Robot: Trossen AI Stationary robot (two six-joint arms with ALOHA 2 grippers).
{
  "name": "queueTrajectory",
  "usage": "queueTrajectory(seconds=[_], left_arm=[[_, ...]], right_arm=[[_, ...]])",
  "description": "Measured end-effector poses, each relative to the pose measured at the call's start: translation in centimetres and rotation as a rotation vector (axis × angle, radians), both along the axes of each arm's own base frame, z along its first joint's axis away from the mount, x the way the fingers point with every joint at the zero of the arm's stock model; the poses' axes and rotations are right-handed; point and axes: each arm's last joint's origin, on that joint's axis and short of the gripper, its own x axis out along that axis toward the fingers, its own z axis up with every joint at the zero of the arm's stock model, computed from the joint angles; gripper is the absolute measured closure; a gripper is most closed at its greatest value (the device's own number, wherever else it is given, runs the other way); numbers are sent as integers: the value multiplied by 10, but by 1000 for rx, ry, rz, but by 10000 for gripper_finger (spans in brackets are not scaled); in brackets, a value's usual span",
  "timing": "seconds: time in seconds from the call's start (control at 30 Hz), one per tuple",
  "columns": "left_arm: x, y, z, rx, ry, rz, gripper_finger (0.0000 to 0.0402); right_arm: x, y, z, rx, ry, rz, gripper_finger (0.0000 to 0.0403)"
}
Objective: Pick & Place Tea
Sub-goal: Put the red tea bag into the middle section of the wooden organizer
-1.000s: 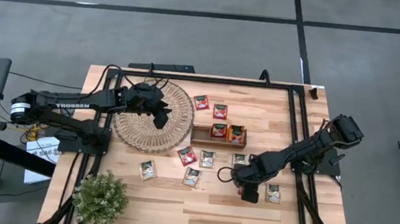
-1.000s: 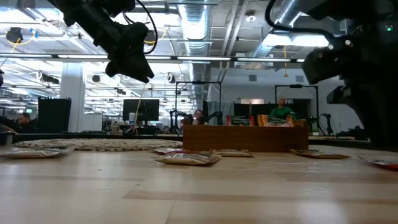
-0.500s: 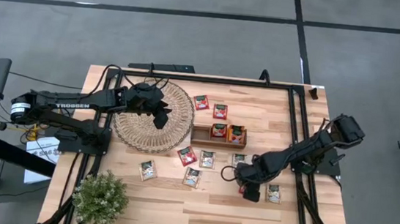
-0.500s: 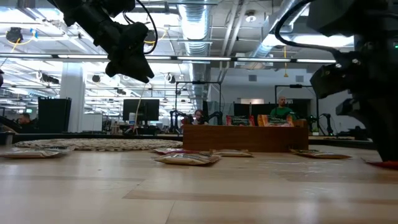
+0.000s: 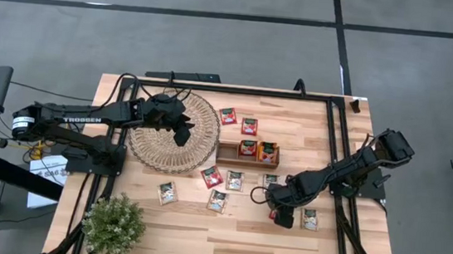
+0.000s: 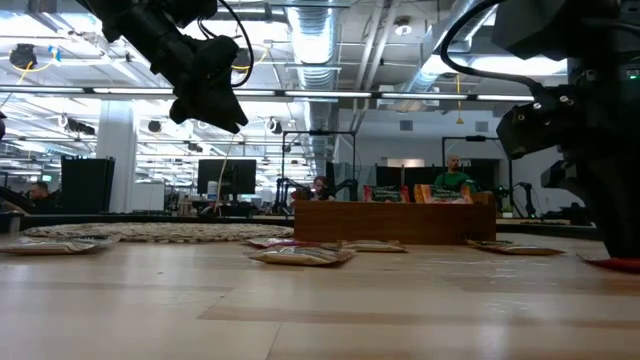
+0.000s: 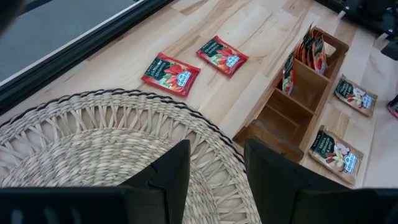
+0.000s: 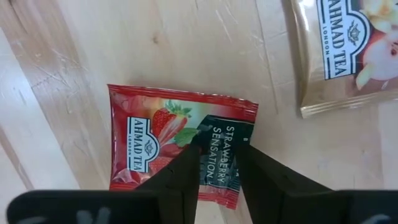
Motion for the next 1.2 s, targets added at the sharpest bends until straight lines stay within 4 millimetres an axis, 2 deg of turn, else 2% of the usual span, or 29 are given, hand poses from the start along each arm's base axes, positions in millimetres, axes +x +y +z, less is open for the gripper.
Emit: queueTrajectory(seconds=[0.47, 0.83, 1.0, 1.2], left_arm=[[0, 0, 0, -1, 0, 1, 259], [0, 0, 0, -1, 0, 0, 259], [0, 0, 0, 0, 0, 0, 259], [0, 0, 0, 1, 0, -1, 259]], right_arm=[[0, 1, -1, 4, -2, 2, 395], [-1, 1, 0, 20, 12, -19, 402], [-7, -2, 12, 3, 44, -29, 402], [-8, -3, 44, 7, 27, -30, 403]])
